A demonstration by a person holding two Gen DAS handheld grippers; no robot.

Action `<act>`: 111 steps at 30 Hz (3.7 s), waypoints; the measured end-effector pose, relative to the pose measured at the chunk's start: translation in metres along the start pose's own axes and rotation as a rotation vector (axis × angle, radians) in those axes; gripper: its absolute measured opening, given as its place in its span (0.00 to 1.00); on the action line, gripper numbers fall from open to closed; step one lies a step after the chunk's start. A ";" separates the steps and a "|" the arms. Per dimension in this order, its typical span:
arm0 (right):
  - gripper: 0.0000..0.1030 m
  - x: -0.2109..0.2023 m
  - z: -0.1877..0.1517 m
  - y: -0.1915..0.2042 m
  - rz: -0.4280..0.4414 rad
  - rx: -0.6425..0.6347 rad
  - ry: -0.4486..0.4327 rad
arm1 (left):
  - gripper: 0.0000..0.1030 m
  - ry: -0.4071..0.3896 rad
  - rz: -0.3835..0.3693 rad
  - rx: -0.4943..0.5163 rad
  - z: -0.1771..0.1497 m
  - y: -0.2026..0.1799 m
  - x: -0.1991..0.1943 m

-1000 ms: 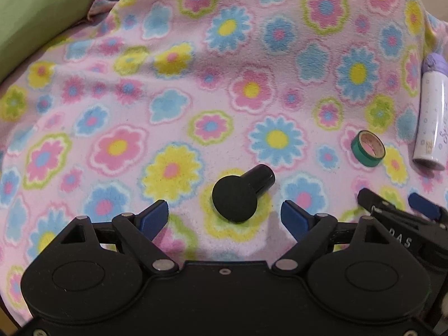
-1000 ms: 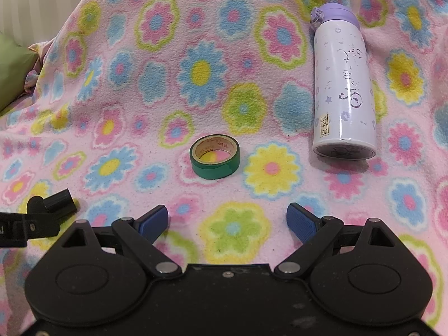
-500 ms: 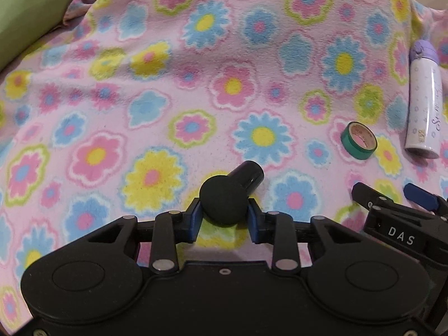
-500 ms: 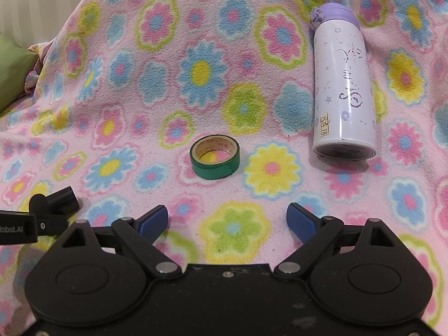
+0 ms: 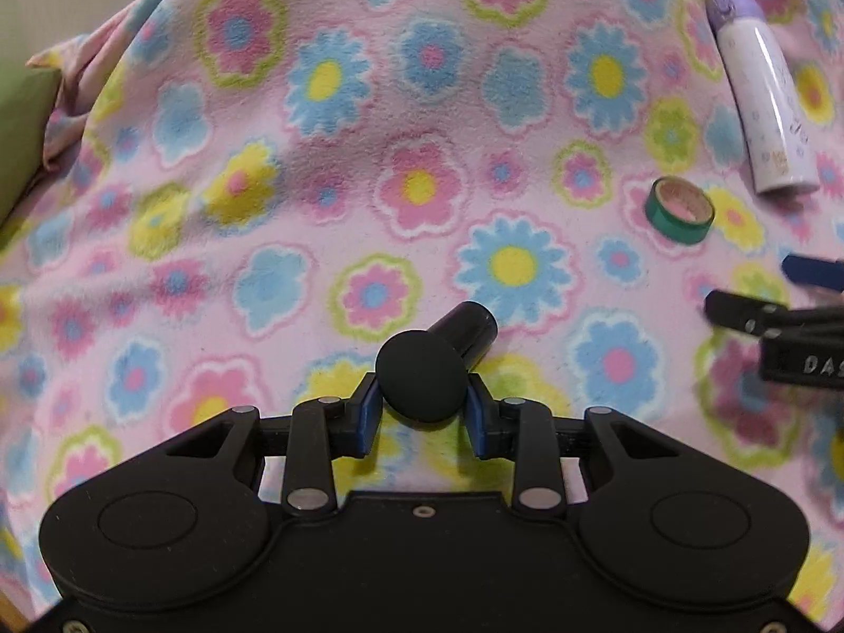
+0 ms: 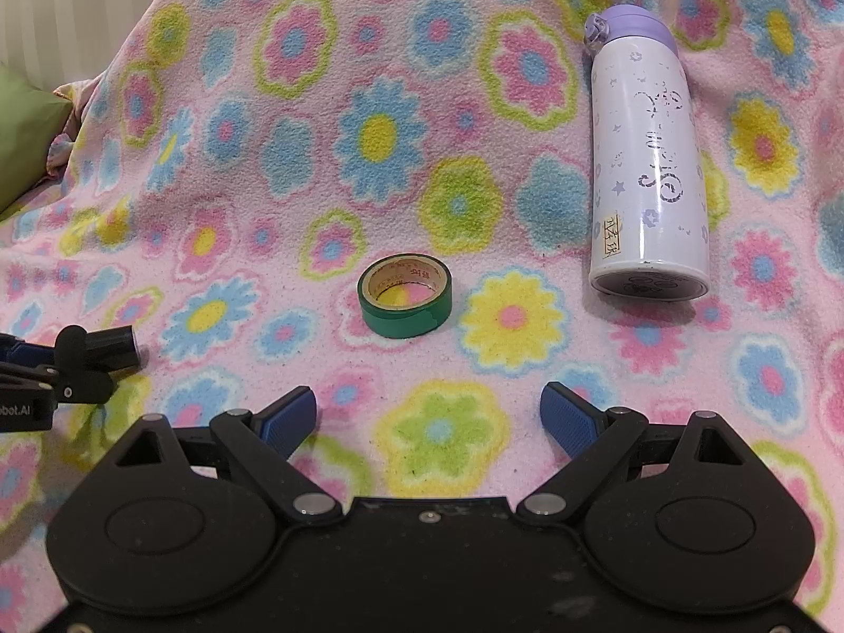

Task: Organize soft objects
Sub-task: 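Close the left tool on the sponge stick head and lift it, then grasp the green tape roll with the right tool while the left tool holds the sponge stick, then carry the sponge stick and green tape roll over the woven basket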

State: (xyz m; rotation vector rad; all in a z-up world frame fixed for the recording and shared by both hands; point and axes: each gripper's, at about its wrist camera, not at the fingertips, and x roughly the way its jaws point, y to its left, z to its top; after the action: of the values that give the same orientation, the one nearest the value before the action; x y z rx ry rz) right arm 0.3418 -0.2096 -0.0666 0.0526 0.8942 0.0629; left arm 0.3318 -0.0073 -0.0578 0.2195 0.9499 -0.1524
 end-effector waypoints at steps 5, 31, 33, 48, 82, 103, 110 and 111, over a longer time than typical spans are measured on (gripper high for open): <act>0.90 0.000 0.000 0.001 -0.001 -0.004 0.002 | 0.46 0.020 0.023 -0.058 0.000 0.002 0.000; 0.92 0.004 0.000 0.006 -0.014 -0.038 0.012 | 0.79 0.063 0.141 -0.539 0.008 0.017 0.027; 0.92 0.004 0.000 0.008 -0.026 -0.048 0.014 | 0.67 0.043 0.138 -0.532 0.008 0.017 0.025; 0.94 0.033 0.038 0.024 -0.063 -0.012 -0.005 | 0.49 0.022 -0.022 -0.464 0.006 0.030 0.009; 0.46 -0.026 0.027 0.010 0.051 0.066 -0.044 | 0.35 -0.050 -0.078 -0.155 -0.022 0.028 0.001; 0.46 -0.183 -0.023 0.013 0.121 0.101 -0.113 | 0.35 -0.105 -0.080 -0.199 -0.058 -0.017 -0.130; 0.46 -0.248 -0.055 0.017 0.158 0.110 -0.162 | 0.35 -0.167 -0.109 -0.219 -0.085 -0.027 -0.176; 0.46 -0.255 -0.060 0.016 0.161 0.113 -0.167 | 0.35 -0.176 -0.109 -0.221 -0.090 -0.029 -0.182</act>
State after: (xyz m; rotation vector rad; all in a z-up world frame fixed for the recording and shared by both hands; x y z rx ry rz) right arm 0.1354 -0.2121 0.0956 0.2320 0.7247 0.1559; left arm 0.1500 -0.0065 0.0375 -0.0493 0.7959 -0.1634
